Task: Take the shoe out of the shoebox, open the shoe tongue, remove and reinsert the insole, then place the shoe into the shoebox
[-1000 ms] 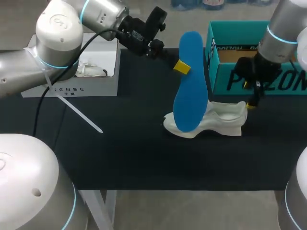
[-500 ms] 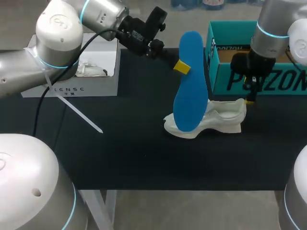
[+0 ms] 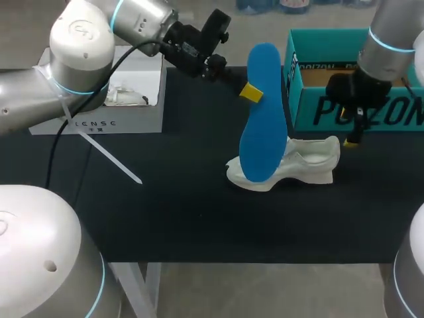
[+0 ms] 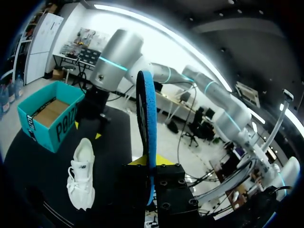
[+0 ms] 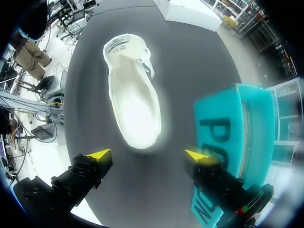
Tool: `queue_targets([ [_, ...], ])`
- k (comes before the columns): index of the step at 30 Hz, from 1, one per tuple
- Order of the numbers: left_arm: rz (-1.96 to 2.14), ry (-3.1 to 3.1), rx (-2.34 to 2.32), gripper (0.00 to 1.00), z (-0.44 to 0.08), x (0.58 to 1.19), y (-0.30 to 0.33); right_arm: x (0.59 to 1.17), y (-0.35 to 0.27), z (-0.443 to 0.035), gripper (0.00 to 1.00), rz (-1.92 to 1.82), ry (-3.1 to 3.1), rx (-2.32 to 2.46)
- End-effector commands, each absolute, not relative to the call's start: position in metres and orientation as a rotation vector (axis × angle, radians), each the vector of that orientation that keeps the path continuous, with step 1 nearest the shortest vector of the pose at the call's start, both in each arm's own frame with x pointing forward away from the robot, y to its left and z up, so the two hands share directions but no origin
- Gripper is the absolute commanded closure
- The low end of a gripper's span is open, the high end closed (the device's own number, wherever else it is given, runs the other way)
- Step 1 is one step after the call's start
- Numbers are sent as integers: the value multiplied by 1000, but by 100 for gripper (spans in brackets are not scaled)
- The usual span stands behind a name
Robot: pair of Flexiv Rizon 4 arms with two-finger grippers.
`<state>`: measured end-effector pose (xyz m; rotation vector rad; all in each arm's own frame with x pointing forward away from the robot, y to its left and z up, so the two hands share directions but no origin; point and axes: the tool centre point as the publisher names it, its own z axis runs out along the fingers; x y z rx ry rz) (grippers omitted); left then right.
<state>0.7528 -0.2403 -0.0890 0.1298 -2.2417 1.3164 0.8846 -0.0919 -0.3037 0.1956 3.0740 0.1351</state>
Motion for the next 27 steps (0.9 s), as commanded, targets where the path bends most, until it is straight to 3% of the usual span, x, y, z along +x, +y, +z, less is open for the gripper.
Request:
queue_targets([
  [1,1314,-2245,130,100,-89,753,-241,897,-73,-313,0,114,3092,177],
  [27,1314,-2245,130,100,-89,753,-241,926,-45,-382,0,202,3116,266],
])
